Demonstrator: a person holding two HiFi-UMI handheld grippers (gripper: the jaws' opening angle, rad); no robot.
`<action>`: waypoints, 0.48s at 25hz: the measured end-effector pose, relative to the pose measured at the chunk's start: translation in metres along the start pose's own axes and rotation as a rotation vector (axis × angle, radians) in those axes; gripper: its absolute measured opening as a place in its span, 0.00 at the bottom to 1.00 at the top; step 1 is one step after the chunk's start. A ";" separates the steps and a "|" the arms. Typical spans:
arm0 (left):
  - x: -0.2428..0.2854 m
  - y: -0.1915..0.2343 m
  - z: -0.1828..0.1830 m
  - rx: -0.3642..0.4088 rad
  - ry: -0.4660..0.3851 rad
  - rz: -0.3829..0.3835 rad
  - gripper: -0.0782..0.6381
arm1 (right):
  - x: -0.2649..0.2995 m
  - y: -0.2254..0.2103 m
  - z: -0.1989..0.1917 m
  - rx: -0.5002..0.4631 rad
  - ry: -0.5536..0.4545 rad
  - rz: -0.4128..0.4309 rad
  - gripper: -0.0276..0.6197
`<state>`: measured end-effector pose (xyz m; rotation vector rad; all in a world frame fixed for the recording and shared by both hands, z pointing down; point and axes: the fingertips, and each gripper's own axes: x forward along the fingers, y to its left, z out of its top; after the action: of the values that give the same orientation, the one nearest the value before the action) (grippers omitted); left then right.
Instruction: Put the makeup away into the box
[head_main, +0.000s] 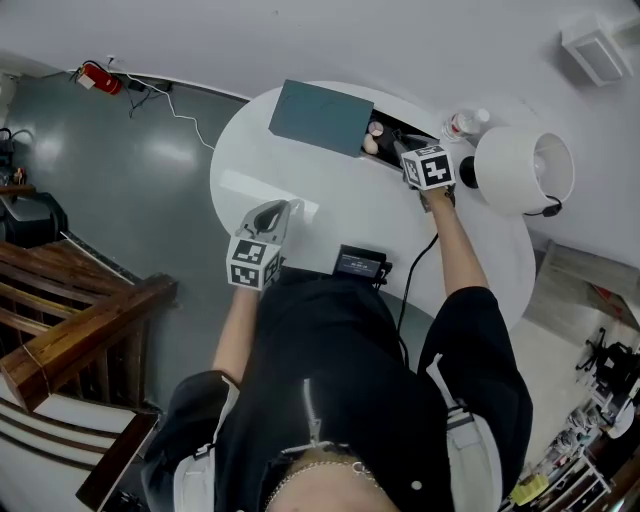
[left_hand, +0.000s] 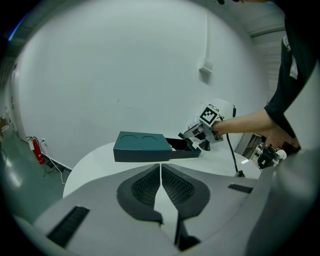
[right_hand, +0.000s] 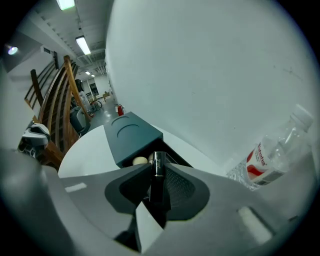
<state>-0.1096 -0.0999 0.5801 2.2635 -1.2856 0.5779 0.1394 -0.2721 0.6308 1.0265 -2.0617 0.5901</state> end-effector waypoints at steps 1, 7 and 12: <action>0.000 0.002 0.001 -0.003 0.000 0.007 0.13 | 0.007 -0.006 -0.003 0.010 0.025 -0.010 0.17; -0.004 0.012 -0.003 -0.024 0.007 0.042 0.13 | 0.046 -0.027 -0.025 0.078 0.161 -0.037 0.17; -0.008 0.022 -0.006 -0.044 0.013 0.069 0.13 | 0.065 -0.031 -0.038 0.121 0.222 -0.030 0.17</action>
<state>-0.1331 -0.1013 0.5845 2.1837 -1.3609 0.5825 0.1550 -0.2951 0.7078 1.0102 -1.8322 0.7846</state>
